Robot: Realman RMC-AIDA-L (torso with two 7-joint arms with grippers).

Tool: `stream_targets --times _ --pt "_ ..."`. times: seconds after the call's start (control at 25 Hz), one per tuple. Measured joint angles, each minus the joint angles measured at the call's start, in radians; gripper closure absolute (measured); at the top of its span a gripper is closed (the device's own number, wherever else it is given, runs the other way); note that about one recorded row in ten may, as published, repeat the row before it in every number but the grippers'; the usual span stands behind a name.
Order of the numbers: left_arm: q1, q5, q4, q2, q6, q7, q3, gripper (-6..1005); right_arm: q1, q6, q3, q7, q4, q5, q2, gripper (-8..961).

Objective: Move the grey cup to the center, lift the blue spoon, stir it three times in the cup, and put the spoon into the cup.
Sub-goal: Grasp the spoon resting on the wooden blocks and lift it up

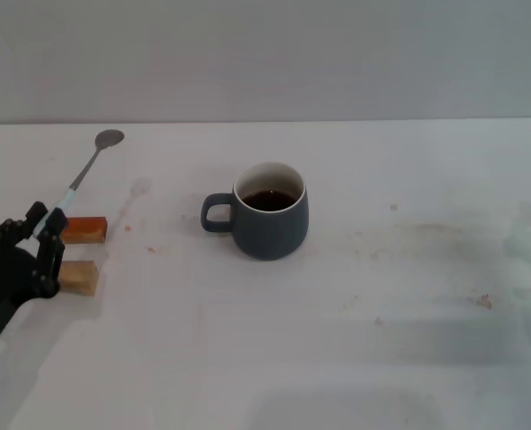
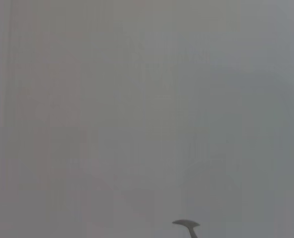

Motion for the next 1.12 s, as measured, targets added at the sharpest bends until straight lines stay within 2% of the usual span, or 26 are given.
stream_targets --times 0.36,0.52,0.56,0.76,1.0,1.12 --pt "-0.06 0.063 -0.001 0.051 -0.009 -0.099 -0.005 822 -0.016 -0.014 0.0 0.0 0.006 0.0 0.001 955" --pt "-0.074 0.074 -0.001 0.063 -0.009 -0.114 -0.005 823 -0.02 -0.015 0.0 0.0 0.007 0.0 0.001 955" --pt "-0.083 0.076 -0.001 0.076 -0.009 -0.138 -0.002 823 -0.022 -0.015 0.0 0.0 0.009 0.0 0.001 955" --pt "-0.091 0.078 -0.001 0.096 -0.01 -0.161 -0.002 823 -0.027 -0.015 0.0 0.0 0.012 0.0 0.003 955" --pt "-0.099 0.078 0.002 0.105 -0.017 -0.157 -0.013 822 -0.037 -0.015 0.0 0.0 0.025 0.0 0.003 955" --pt "-0.098 0.078 0.008 0.088 -0.019 -0.081 -0.058 822 -0.039 -0.015 0.0 0.0 0.026 0.0 0.003 955"
